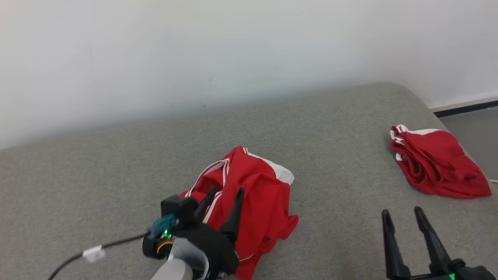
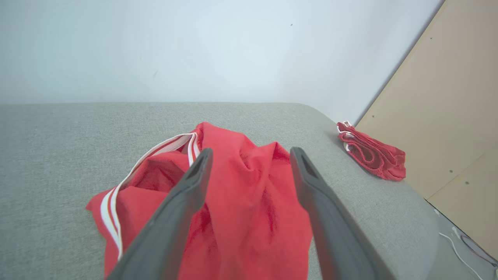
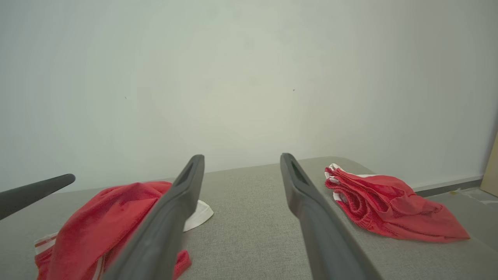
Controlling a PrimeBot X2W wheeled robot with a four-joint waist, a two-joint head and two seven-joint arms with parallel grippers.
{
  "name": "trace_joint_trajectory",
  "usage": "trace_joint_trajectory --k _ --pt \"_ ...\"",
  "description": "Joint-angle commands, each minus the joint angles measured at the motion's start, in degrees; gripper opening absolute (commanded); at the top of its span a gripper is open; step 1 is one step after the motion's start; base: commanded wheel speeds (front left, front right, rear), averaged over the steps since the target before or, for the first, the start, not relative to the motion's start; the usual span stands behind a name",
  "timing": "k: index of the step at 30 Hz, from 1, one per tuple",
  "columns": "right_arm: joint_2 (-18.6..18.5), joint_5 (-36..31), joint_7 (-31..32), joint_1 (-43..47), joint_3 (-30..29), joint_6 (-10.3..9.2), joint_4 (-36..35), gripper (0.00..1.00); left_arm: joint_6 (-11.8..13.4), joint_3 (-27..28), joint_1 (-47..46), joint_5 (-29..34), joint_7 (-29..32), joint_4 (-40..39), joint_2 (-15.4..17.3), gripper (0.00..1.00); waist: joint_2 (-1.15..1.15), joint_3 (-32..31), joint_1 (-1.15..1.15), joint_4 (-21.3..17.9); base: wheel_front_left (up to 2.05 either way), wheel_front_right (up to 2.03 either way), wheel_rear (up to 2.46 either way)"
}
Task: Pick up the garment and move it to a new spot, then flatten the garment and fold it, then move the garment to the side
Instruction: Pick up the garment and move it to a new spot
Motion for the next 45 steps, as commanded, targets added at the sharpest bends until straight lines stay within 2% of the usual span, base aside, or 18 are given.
trace_joint_trajectory --k 1,4,8,12,16,19,24,32,36,45 --pt "0.05 -0.11 -0.08 0.82 -1.19 -0.15 -0.41 1.00 -0.16 0.55 2.64 0.65 -3.41 -1.22 1.08 1.00 0.00 -0.61 0.00 1.28 0.00 0.00 0.00" --pt "0.30 -0.19 -0.08 1.66 -3.17 -0.16 -0.79 1.00 -0.52 0.74 6.26 1.99 -9.02 -4.54 1.81 1.00 0.00 -0.98 0.00 2.22 0.00 0.00 0.00" --pt "0.50 -0.42 -0.08 2.12 -4.58 -0.15 -1.33 1.00 0.16 2.67 10.68 2.59 -11.72 -8.75 2.49 1.00 0.00 -1.01 0.00 3.05 0.00 0.00 0.00" --pt "0.76 -0.51 -0.08 2.83 -6.23 -0.15 -1.71 1.00 0.87 8.97 17.70 5.37 -12.38 -16.97 1.58 1.00 0.00 -1.16 0.00 4.68 0.00 0.00 0.00" --pt "0.85 -0.37 -0.08 3.17 -6.71 -0.15 -1.12 1.00 -0.45 15.18 24.66 11.28 -12.33 -22.97 0.80 1.00 0.00 -1.55 0.00 5.99 0.00 0.00 0.00" --pt "0.86 -0.06 -0.08 3.56 -6.92 -0.15 -0.45 1.00 -1.11 18.59 28.70 15.18 -12.34 -24.39 0.12 1.00 0.00 -2.03 0.00 6.96 0.00 0.00 0.00" --pt "0.85 0.28 -0.08 4.43 -6.54 -0.15 2.26 1.00 -1.51 23.36 32.48 20.09 -12.35 -24.13 -0.20 1.00 0.00 -2.82 0.00 8.26 0.00 0.00 0.00" --pt "0.55 -0.29 -0.08 4.44 -5.92 -0.15 6.20 1.00 -2.13 28.22 34.86 23.30 -12.36 -21.71 -0.41 1.00 0.00 -3.63 0.00 9.81 0.00 0.00 0.00" --pt "0.61 -0.58 -0.08 4.55 -5.39 -0.16 8.22 1.00 -3.13 28.04 35.39 24.51 -12.36 -19.16 -0.42 1.00 0.00 -3.84 0.00 10.28 0.00 0.00 0.00" --pt "0.99 -0.16 -0.08 3.90 -4.45 -0.16 8.55 1.00 -2.81 26.45 33.98 23.89 -12.37 -17.95 -0.42 1.00 0.00 -3.38 0.00 10.49 0.00 0.00 0.00"
